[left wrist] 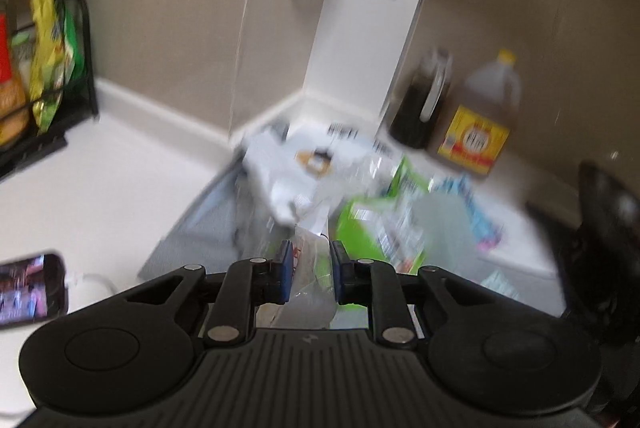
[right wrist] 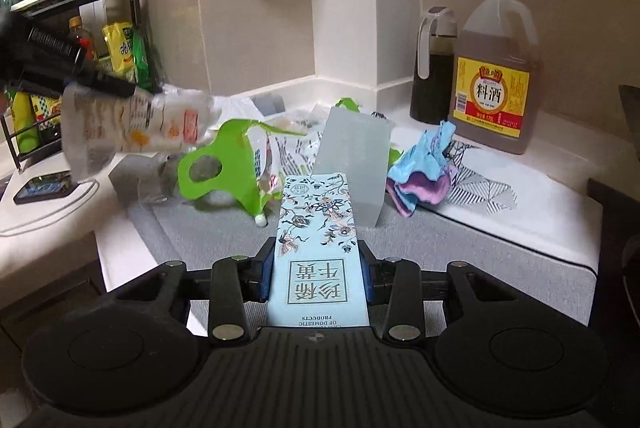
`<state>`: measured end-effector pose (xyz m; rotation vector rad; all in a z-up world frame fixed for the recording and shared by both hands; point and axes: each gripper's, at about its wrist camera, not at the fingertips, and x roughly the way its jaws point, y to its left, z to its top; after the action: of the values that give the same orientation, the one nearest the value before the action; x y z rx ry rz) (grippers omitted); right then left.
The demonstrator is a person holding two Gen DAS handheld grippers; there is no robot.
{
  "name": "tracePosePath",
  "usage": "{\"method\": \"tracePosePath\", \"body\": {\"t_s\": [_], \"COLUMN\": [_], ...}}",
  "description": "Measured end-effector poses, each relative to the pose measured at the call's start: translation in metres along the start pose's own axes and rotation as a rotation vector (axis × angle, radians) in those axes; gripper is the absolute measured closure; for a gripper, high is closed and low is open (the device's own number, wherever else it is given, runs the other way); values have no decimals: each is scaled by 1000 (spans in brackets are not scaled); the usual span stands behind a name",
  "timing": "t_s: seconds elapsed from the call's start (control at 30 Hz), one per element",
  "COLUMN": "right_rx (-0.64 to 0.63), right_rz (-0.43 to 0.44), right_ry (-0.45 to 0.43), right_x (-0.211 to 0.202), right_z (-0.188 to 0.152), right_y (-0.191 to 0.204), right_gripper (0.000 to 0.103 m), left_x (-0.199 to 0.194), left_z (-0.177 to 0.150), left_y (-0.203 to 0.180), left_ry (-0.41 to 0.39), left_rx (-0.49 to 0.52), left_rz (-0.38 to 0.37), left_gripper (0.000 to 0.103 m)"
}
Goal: Collect trash
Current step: 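Grasp the clear spouted pouch with the left tool while the right tool lifts the carton, then carry the pouch and carton down toward the blue trash bin with both tools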
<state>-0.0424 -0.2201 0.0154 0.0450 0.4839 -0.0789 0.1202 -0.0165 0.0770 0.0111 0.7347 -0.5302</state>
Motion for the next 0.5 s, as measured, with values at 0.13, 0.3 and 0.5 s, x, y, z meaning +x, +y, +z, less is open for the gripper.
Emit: {"method": "tracePosePath", "body": {"t_s": [0.13, 0.3, 0.5], "right_rx": [8, 33, 42], "right_rz": [5, 14, 10], "right_ry": [28, 69, 109], "right_x": [6, 16, 26], "right_z": [-4, -8, -16], "right_y": [-1, -5, -9], "right_gripper": [61, 61, 61], "left_x": [19, 34, 61], "left_z": [-18, -22, -29], "left_y": [9, 8, 5], "left_ry": [65, 68, 139], "left_rx": [-2, 19, 51], "left_rz": [51, 88, 95], "left_gripper": [79, 34, 46]}}
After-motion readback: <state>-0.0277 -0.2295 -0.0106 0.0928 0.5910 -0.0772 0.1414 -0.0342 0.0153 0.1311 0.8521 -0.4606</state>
